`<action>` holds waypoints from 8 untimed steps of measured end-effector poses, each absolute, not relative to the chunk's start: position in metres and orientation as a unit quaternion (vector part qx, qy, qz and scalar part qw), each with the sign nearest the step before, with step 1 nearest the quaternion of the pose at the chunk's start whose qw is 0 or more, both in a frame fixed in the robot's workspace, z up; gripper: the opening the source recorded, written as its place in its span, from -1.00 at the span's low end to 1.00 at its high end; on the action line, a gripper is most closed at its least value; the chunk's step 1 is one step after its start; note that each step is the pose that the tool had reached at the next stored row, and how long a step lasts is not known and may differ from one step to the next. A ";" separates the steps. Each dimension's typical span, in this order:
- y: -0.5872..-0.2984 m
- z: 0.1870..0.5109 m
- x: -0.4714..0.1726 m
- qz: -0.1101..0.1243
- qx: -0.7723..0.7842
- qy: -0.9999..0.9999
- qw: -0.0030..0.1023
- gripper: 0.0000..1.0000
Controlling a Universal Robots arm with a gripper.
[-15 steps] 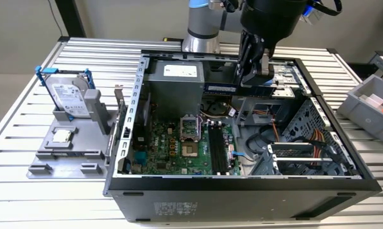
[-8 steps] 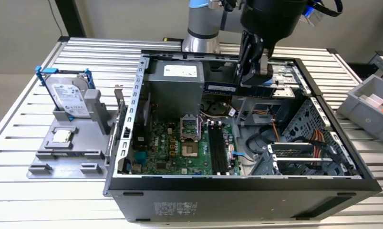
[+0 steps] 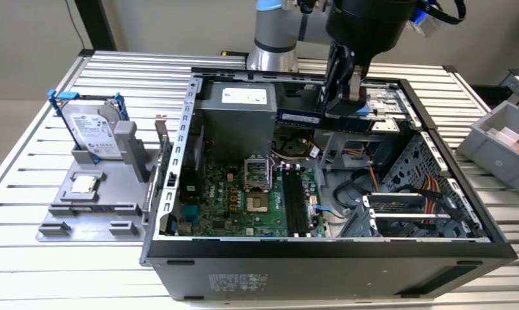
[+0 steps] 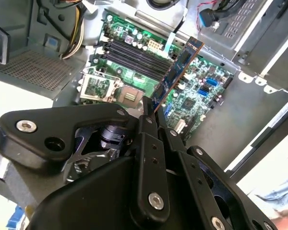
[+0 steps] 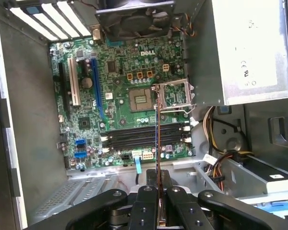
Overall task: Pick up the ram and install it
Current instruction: 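Insert the ram into the slot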
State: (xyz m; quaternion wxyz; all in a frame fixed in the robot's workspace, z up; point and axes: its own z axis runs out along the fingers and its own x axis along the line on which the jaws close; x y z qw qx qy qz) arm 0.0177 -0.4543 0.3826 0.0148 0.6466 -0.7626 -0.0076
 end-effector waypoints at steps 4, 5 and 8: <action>-0.454 0.383 0.018 -0.008 0.638 -0.770 0.015 -1.00; -0.454 0.383 0.018 -0.008 0.636 -0.772 0.015 -1.00; -0.454 0.383 0.018 -0.008 0.629 -0.777 0.015 -1.00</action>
